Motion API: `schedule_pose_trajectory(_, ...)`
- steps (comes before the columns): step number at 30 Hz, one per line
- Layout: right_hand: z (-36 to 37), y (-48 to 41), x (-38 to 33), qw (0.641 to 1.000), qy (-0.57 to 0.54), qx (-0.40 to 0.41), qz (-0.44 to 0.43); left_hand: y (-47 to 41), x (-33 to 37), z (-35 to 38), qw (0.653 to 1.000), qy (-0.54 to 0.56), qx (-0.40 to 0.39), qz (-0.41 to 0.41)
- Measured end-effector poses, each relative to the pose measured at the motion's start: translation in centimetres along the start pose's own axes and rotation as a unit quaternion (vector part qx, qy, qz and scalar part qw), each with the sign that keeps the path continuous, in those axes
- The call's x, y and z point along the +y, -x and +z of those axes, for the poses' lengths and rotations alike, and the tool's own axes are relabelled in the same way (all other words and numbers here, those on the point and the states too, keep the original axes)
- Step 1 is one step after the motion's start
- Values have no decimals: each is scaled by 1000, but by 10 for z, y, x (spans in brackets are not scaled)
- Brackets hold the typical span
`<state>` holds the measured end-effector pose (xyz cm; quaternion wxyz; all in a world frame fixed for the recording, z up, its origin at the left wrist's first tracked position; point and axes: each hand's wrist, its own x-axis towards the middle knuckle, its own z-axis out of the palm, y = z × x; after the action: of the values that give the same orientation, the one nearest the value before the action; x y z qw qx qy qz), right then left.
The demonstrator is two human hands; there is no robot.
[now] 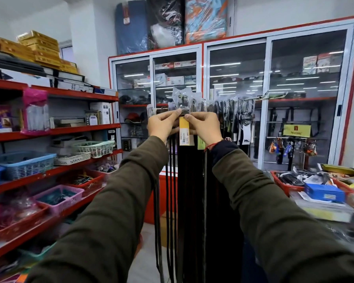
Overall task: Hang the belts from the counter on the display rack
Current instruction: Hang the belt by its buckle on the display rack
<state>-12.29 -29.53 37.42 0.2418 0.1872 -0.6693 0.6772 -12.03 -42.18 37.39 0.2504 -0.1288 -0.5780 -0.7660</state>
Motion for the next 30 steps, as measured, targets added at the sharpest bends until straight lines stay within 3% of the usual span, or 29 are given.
schedule_pose_trajectory(3,-3,3,8,998,65,3,-10,-1,-13,4,999,-30,14,22)
schedule_pose_trajectory(8,-23,32,29,967,217,4,-135,26,-42,11,970,-197,48,137)
schedule_pose_trajectory(12,-50,64,57,937,287,48,-194,68,-85,23,910,-318,105,246)
schedule_pose_trajectory(15,-79,90,82,893,386,76,-219,100,-122,35,878,-382,71,278)
schedule_pose_trajectory(21,-157,144,136,845,501,91,-161,164,-194,75,860,-430,-54,269)
schedule_pose_trajectory(30,-294,240,203,800,591,94,33,263,-291,161,850,-442,-212,195)
